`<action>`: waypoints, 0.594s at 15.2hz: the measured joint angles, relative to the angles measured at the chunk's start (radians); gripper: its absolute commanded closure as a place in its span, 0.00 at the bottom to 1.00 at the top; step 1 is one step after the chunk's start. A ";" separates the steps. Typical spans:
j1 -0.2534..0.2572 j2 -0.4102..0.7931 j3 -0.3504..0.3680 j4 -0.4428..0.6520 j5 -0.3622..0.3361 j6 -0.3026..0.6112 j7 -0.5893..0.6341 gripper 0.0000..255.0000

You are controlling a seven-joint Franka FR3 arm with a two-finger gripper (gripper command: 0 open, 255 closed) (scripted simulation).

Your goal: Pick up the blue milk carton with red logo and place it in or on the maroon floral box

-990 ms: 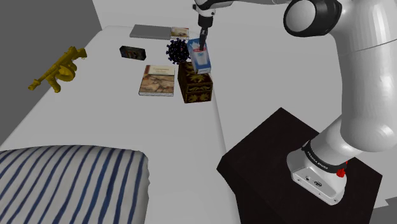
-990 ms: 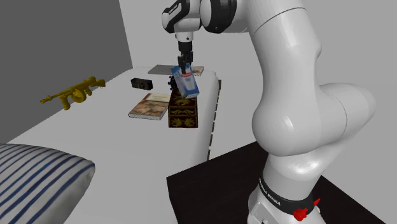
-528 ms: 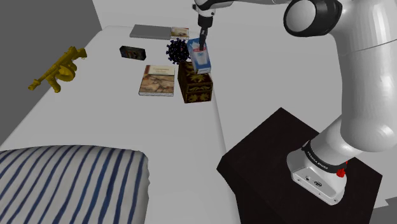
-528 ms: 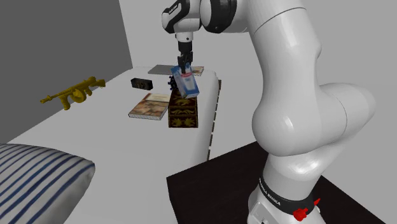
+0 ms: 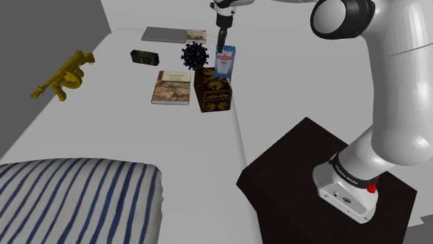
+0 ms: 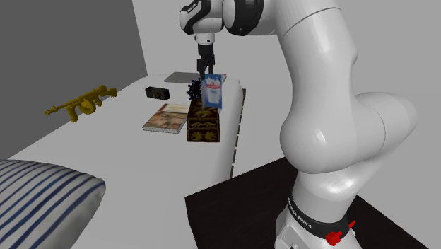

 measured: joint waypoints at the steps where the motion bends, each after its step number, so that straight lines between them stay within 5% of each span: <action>1: 0.001 -0.008 0.000 0.020 0.000 -0.027 0.001 0.00; 9: 0.000 -0.004 0.000 0.083 -0.001 -0.087 0.002 0.00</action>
